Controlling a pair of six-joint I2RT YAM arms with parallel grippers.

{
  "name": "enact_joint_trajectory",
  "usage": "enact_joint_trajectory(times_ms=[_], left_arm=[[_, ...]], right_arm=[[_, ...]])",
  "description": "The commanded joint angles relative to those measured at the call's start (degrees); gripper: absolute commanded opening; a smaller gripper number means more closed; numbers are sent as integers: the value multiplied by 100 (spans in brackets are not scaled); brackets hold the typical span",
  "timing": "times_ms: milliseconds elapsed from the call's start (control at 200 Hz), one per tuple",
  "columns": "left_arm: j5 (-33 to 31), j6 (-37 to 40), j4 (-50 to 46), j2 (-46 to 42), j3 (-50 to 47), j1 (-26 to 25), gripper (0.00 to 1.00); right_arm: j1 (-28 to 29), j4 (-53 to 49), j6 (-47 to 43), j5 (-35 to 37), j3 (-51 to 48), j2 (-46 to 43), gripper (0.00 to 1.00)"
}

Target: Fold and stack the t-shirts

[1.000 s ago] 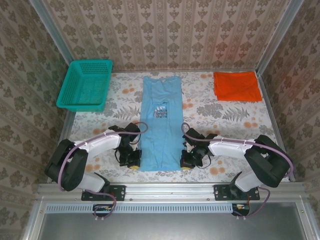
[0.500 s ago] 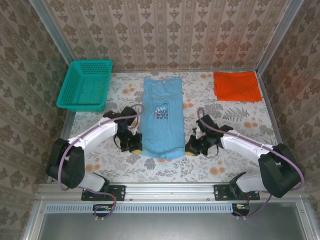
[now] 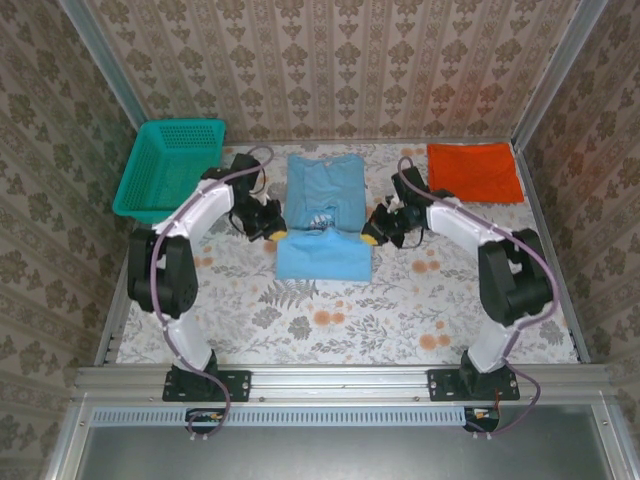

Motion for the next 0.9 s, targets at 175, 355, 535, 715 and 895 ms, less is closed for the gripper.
enact_joint_trajectory(times_ms=[175, 355, 535, 715, 895], left_arm=[[203, 1, -171, 1322, 1372, 282, 0], [178, -79, -216, 1831, 1853, 360, 0], [252, -267, -23, 2059, 1884, 458, 4], [59, -474, 98, 1953, 1944, 672, 22], [25, -314, 304, 1507, 1826, 778, 52]], right_arm=[[-205, -1137, -231, 118, 1920, 1695, 0], [-243, -1420, -184, 116, 2658, 2279, 1], [-369, -1306, 205, 36, 2737, 2457, 13], [-622, -872, 757, -112, 2488, 2354, 34], [-781, -371, 679, -211, 2060, 1823, 71]])
